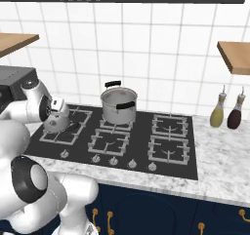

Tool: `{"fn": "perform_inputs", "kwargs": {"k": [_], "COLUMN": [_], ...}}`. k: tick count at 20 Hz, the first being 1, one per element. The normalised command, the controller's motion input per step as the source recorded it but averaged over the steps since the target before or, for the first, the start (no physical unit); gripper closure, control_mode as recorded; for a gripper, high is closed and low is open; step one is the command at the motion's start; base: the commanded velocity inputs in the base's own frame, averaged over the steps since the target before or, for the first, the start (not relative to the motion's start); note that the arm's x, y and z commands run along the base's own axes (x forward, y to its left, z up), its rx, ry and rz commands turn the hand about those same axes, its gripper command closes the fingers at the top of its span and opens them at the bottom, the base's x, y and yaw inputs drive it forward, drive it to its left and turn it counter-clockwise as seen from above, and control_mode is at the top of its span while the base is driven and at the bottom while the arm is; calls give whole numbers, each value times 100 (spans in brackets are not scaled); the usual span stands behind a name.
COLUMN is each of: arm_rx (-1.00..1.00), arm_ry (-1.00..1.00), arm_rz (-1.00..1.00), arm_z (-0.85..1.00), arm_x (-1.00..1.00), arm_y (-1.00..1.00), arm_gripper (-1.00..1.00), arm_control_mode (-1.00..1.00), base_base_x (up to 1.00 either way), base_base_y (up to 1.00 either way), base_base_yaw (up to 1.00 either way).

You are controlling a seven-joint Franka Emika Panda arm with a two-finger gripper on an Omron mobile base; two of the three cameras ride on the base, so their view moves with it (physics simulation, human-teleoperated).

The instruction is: Pick the kettle from the counter and place it on a stove burner. Then turn the burner on.

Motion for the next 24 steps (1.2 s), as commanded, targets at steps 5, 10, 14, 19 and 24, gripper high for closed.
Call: {"fn": "perform_inputs", "kwargs": {"k": [5, 10, 14, 19, 24], "arm_rx": [0, -2, -4, -4, -3], "arm_ry": [0, 0, 0, 0, 0], "arm_rz": [0, 0, 0, 0, 0], "arm_z": [0, -4, -14, -18, -21], "arm_x": [42, 40, 35, 31, 22], "arm_y": [0, 12, 14, 8, 3], "arm_gripper": [100, 100, 100, 100, 100], "arm_control_mode": [-100, -100, -100, -100, -100], "base_base_x": [0, 0, 0, 0, 0], "base_base_y": [0, 0, 0, 0, 0], "base_base_yaw": [0, 0, 0, 0, 0]}}
